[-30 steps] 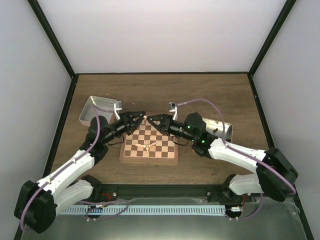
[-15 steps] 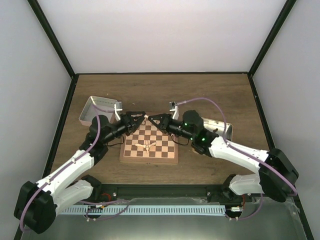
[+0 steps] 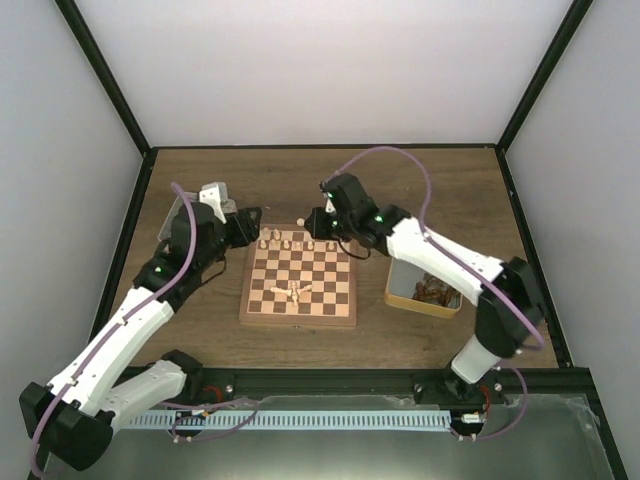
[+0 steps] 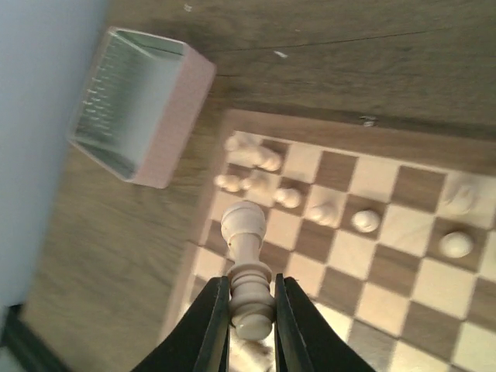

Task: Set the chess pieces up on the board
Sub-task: Place the chess piece on the chessboard.

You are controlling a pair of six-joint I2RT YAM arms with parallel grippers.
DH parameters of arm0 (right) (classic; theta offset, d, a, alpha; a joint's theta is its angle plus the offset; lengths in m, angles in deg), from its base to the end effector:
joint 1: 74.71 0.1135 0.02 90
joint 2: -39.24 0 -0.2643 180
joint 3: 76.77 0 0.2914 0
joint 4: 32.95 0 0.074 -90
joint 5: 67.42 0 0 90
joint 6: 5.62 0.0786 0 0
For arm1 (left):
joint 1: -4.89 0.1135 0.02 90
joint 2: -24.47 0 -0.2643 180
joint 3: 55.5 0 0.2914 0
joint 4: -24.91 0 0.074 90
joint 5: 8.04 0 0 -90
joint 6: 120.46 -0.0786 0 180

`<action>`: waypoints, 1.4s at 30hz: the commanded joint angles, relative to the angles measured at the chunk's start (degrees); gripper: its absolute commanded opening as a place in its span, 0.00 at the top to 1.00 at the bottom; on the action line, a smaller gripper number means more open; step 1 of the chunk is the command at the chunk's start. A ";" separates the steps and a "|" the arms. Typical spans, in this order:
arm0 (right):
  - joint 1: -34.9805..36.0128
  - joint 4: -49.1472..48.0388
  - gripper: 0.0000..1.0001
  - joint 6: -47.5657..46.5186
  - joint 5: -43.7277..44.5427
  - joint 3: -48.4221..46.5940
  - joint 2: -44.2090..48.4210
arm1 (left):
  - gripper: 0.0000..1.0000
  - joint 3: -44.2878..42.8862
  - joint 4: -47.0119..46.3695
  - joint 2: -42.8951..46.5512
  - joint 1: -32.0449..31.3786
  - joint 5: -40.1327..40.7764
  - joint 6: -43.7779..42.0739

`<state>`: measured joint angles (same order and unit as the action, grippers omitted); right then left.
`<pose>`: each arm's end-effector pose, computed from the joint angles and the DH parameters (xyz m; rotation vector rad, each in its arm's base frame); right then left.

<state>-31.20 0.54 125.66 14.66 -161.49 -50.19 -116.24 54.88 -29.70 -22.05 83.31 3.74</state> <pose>0.3023 0.3019 0.2600 -0.1277 2.4042 0.9108 0.2636 -0.1319 0.3005 -0.1450 2.0360 -0.6612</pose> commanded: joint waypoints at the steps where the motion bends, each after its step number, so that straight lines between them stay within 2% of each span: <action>1: -0.35 18.04 0.88 -13.57 6.19 -12.70 -8.24 | 0.33 -4.03 7.72 -0.24 0.22 9.38 -13.94; 10: -0.79 30.66 0.88 -20.48 13.19 -34.02 -27.40 | 0.32 -1.69 5.72 -0.04 0.35 12.70 -17.55; 17: -1.05 32.55 0.87 -21.67 12.05 -40.83 -34.62 | 0.32 0.55 4.75 1.11 0.32 13.50 -17.77; 28: -1.41 36.12 0.84 -22.43 13.11 -44.58 -40.08 | 0.32 1.21 4.76 2.05 0.31 13.77 -18.24; 42: -1.41 38.15 0.80 -22.69 11.57 -45.01 -38.95 | 0.32 1.49 4.64 2.14 0.34 13.40 -18.44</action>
<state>-32.27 37.32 103.28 26.66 -203.80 -90.12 -115.26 60.06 -28.17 -22.03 96.49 -14.05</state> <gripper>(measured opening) 0.199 0.681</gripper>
